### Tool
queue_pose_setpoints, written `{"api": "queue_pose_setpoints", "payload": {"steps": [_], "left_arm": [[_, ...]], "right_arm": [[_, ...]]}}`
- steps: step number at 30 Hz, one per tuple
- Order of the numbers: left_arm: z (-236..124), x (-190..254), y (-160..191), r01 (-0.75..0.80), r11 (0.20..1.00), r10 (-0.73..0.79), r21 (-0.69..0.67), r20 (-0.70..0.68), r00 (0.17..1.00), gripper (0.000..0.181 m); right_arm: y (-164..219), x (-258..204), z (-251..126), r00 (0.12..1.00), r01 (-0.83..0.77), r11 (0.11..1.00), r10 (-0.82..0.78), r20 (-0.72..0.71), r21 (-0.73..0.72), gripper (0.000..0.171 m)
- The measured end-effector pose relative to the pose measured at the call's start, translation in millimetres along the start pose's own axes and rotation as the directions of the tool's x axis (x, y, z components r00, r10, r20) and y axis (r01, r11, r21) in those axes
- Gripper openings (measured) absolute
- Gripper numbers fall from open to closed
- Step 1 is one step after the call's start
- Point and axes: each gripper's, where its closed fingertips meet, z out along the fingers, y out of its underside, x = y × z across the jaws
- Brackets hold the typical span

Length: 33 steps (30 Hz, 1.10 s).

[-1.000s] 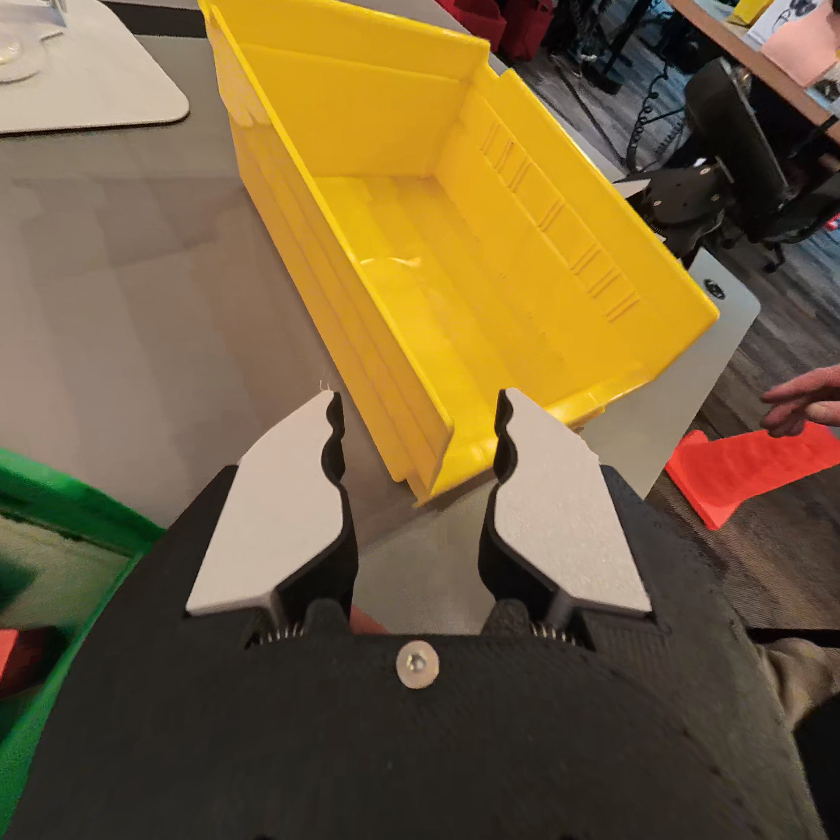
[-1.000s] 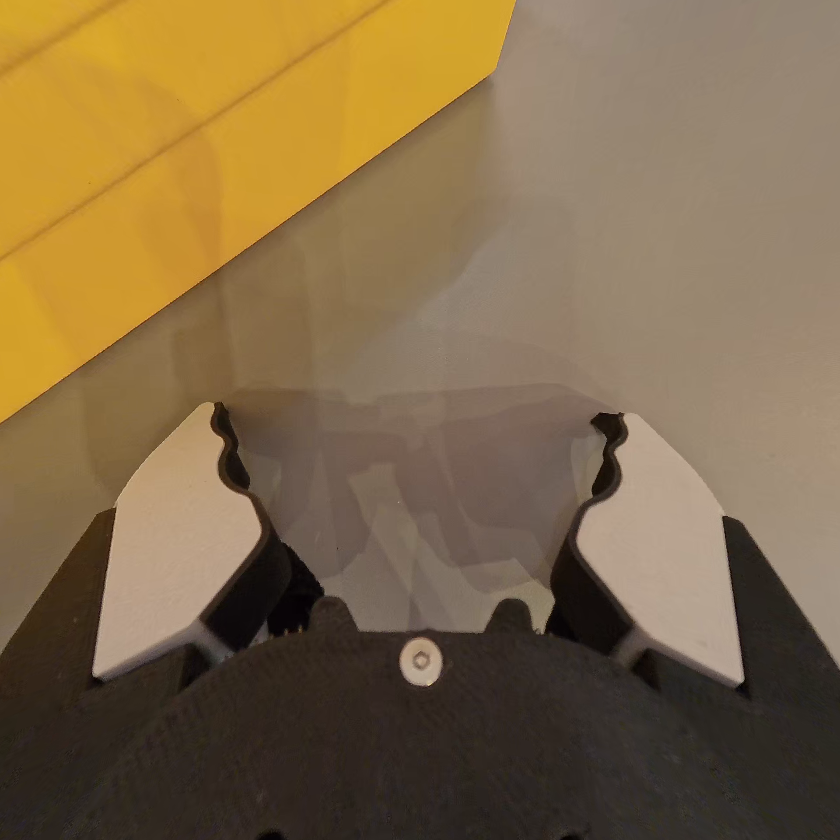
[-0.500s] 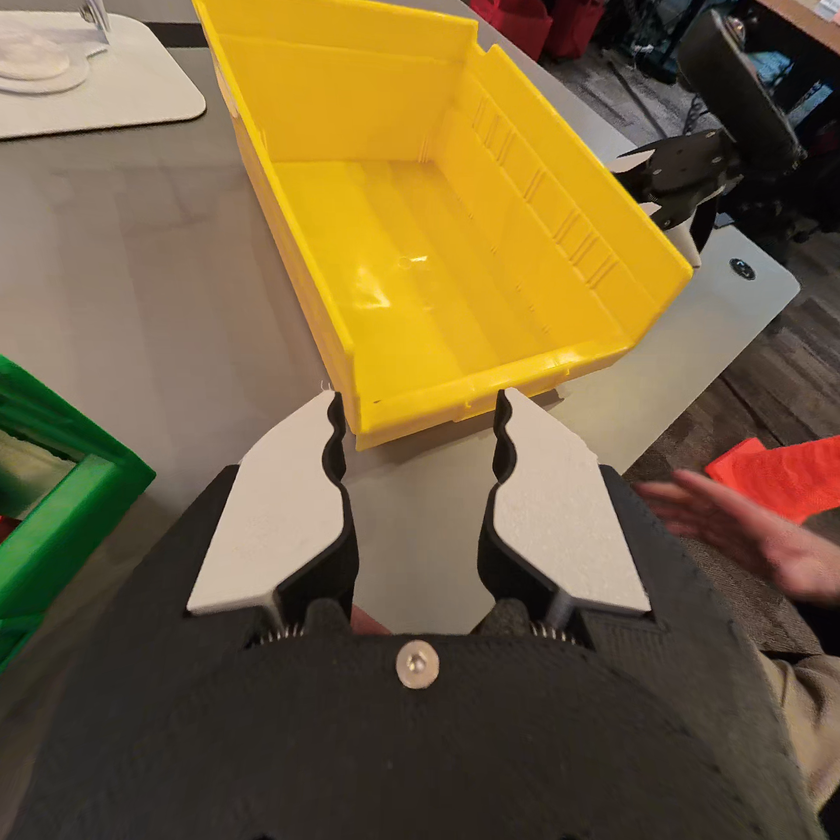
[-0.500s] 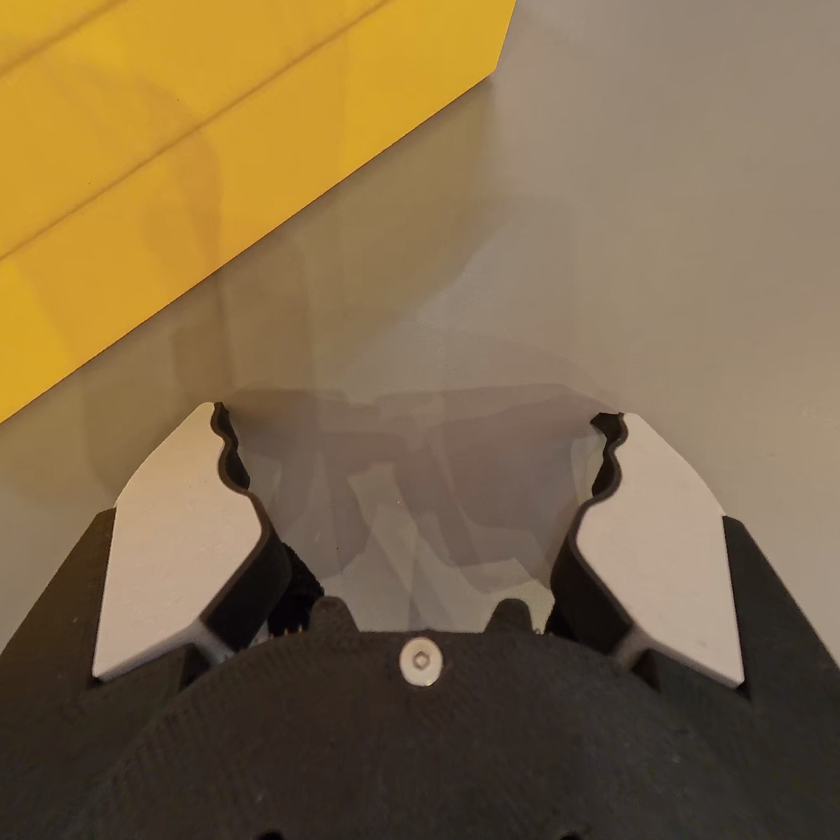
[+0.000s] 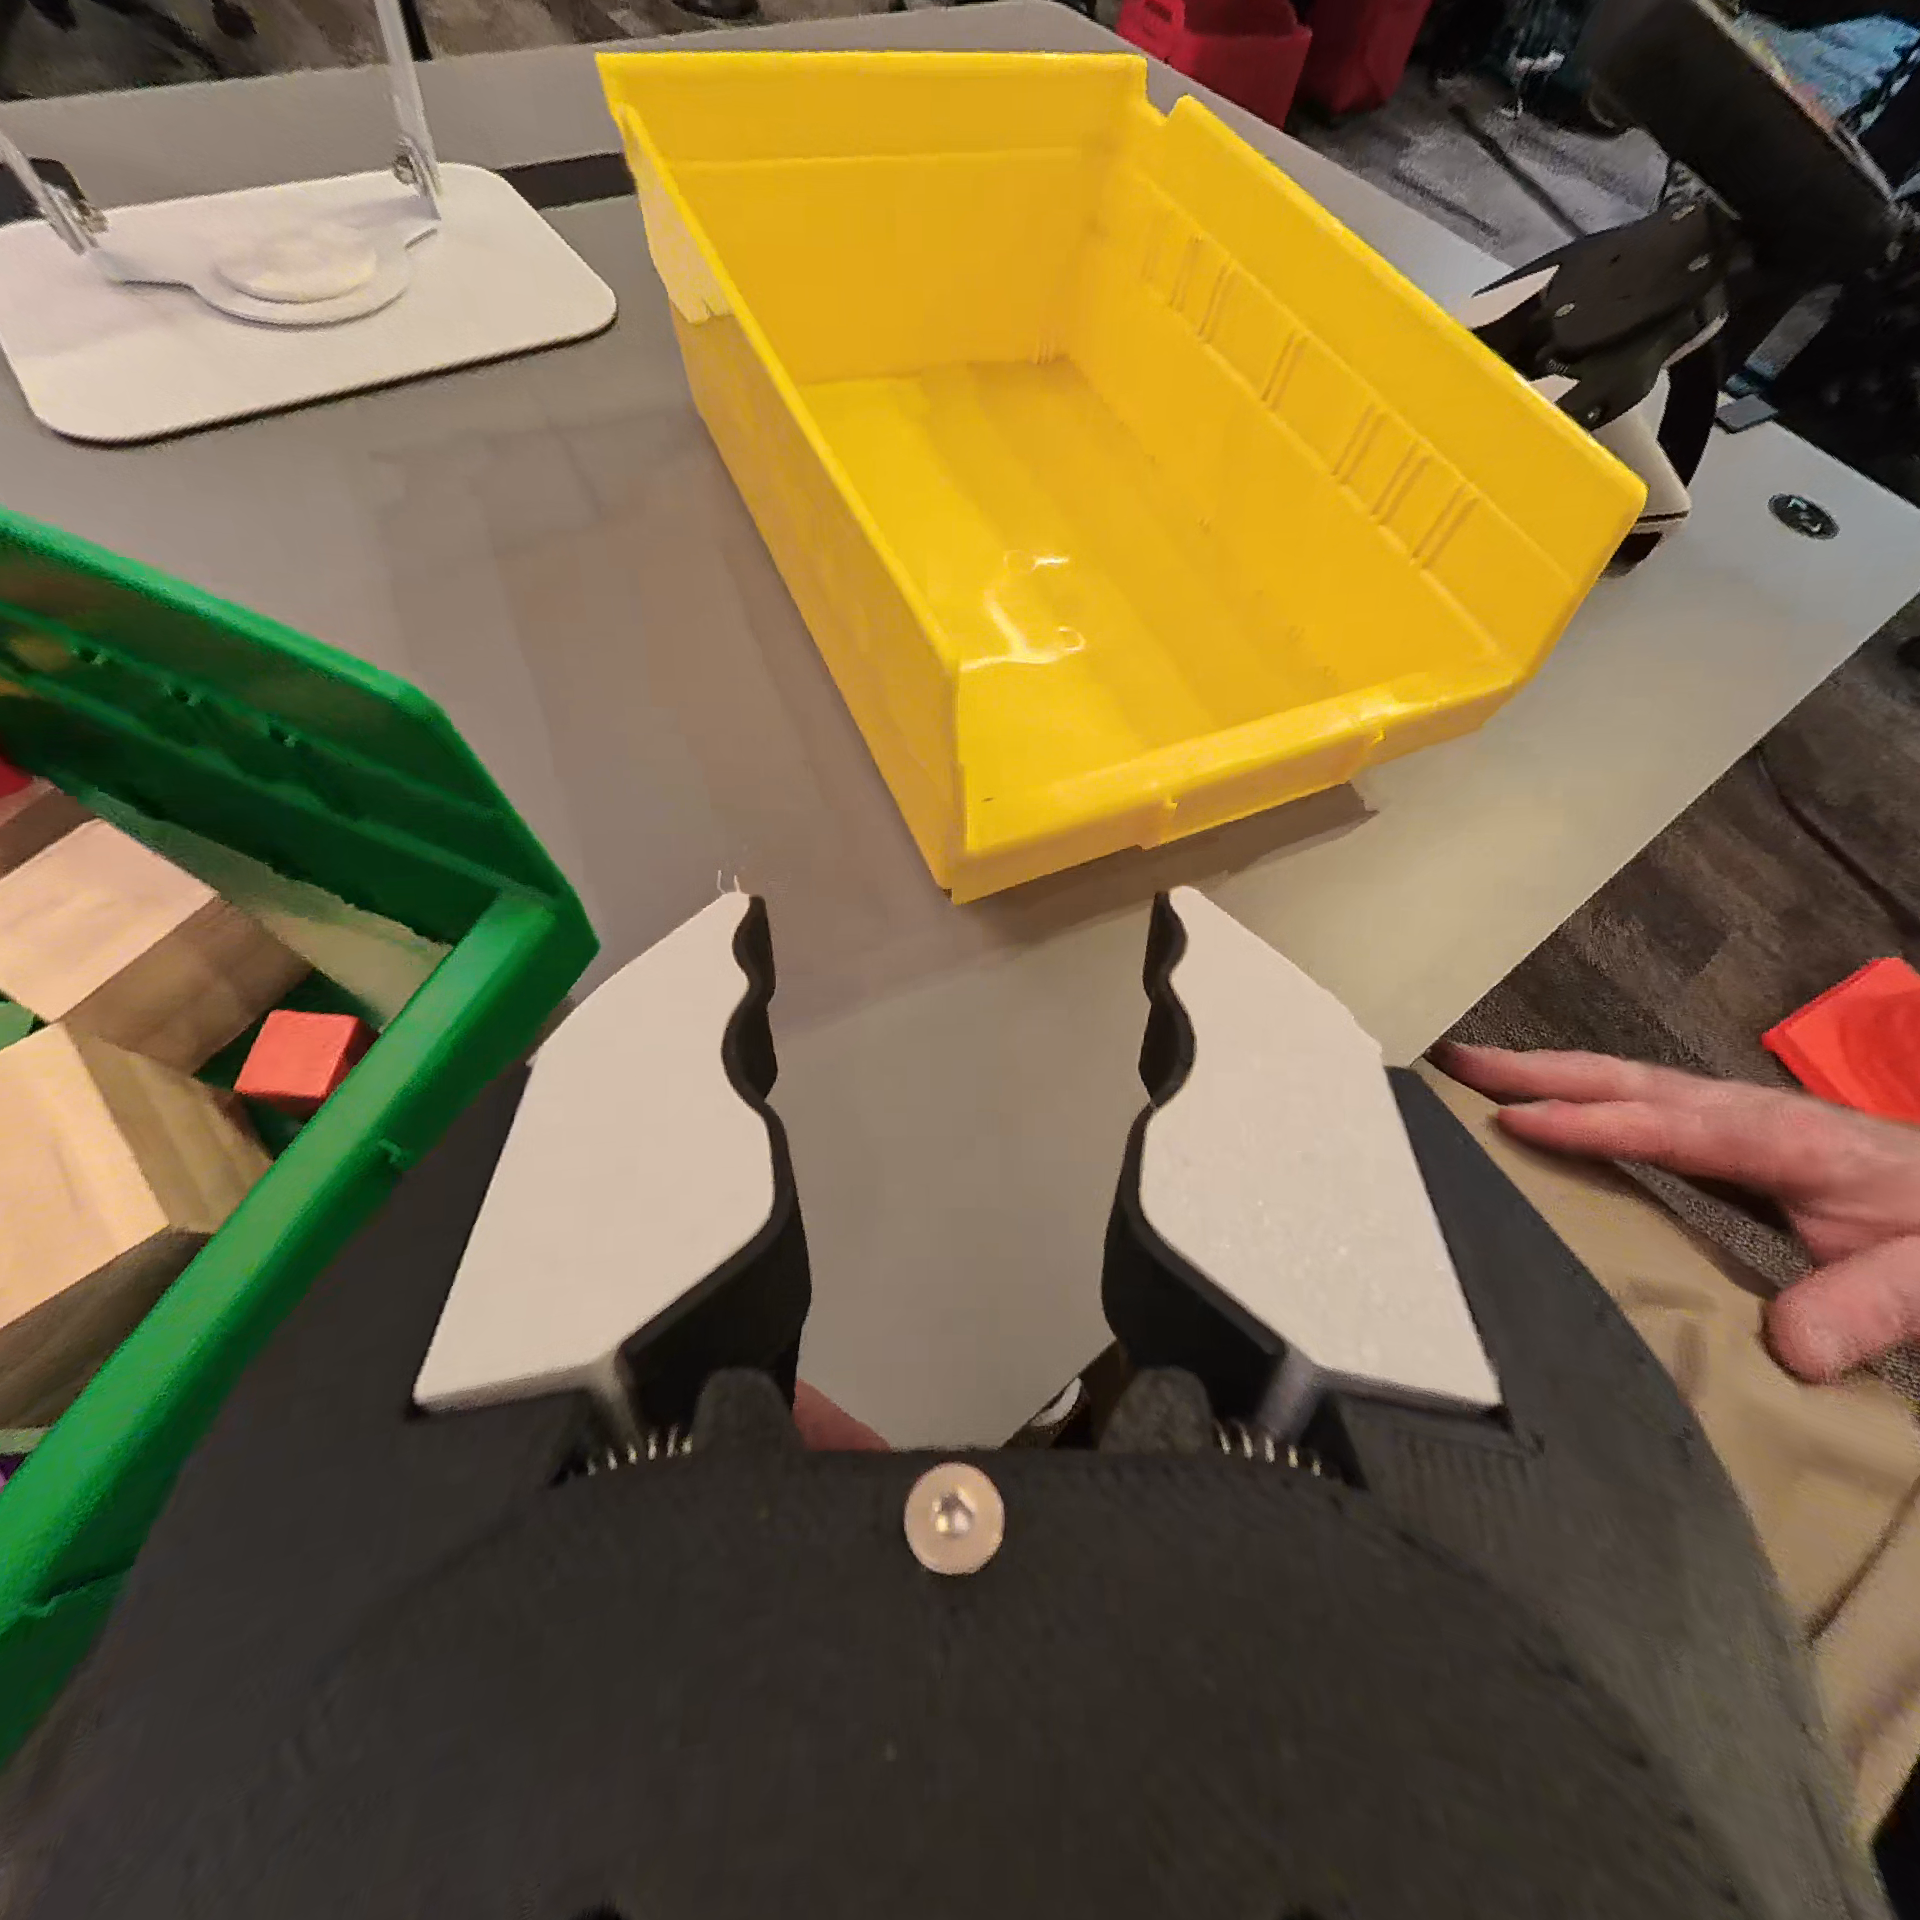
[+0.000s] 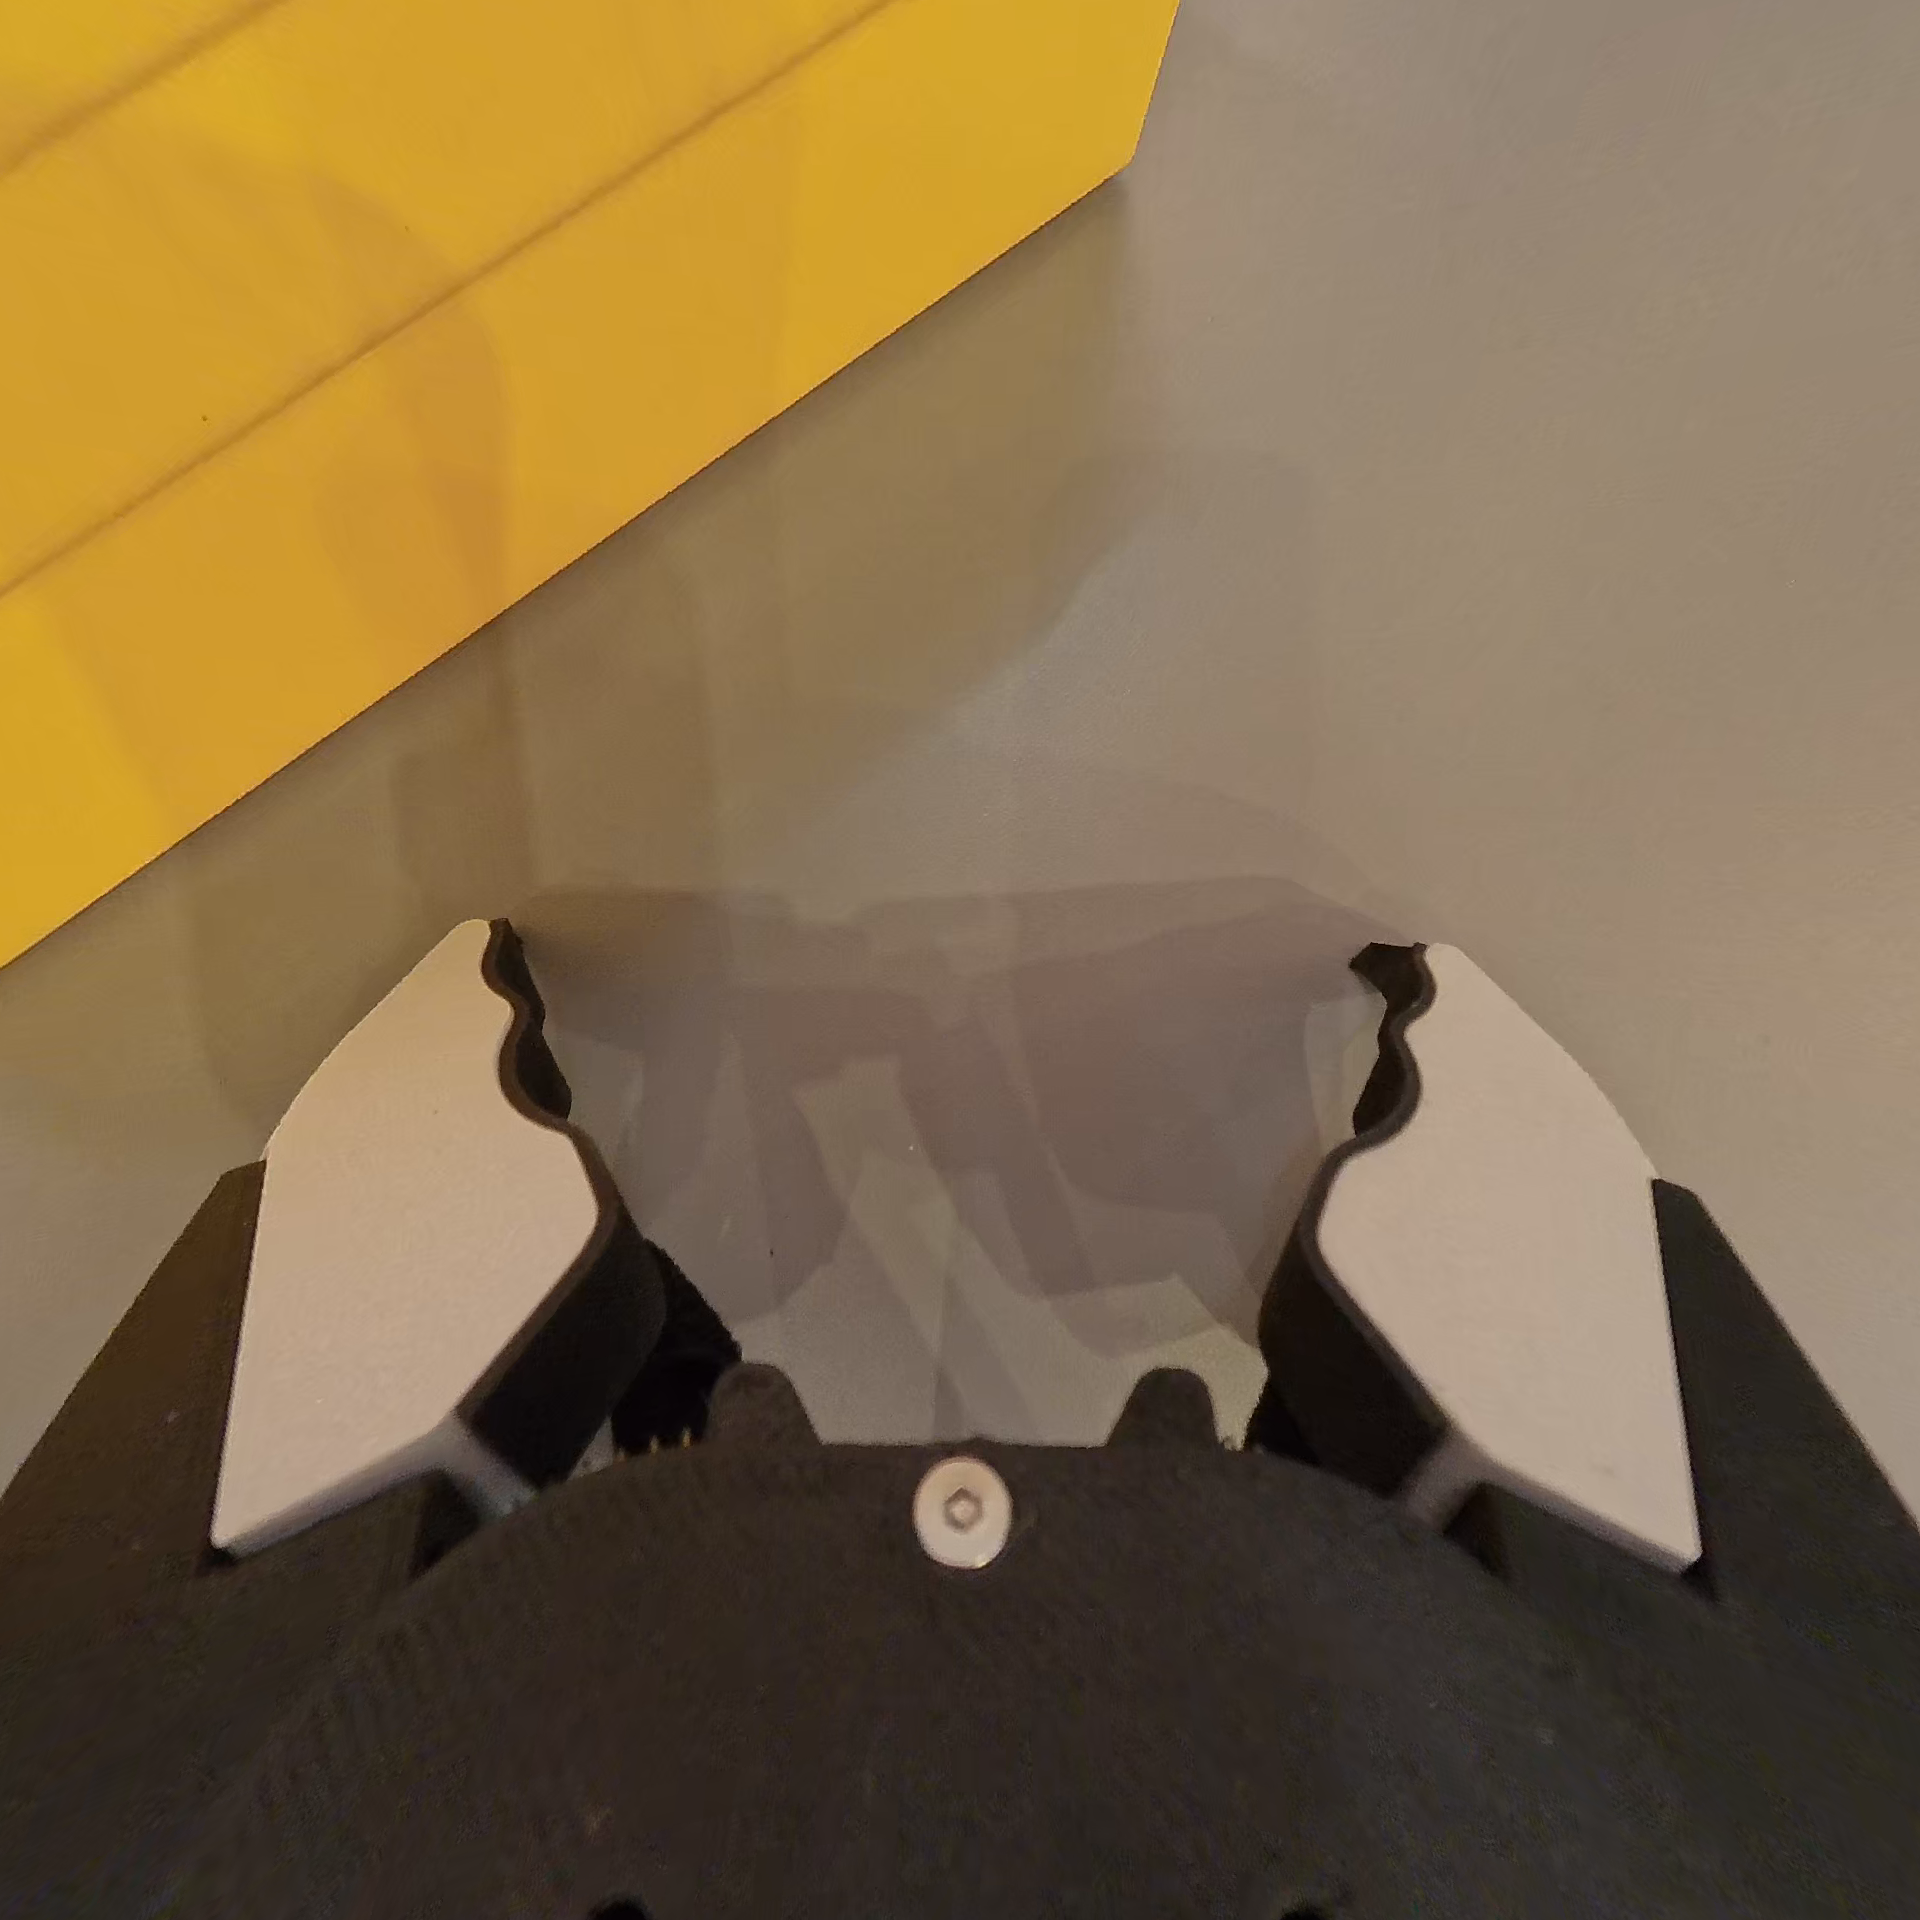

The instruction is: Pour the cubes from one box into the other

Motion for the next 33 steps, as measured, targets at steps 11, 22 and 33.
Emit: {"api": "queue_pose_setpoints", "payload": {"steps": [11,22,33], "left_arm": [[-17,-17,-17,-0.159,0.984,0.154,0.074,0.077,0.985,0.070],[-110,-119,-54,-0.087,0.986,0.045,0.140,0.278,0.959,0.067],[-133,-161,-8,0.062,0.983,-0.111,0.170,0.300,0.947,0.062]], "right_arm": [[0,0,0,1.000,0.000,1.000,0.000,0.000,0.000,0.142],[0,0,0,1.000,0.000,1.000,0.000,0.000,0.000,0.142],[0,0,0,1.000,0.001,1.000,-0.001,0.001,0.000,0.142]]}}
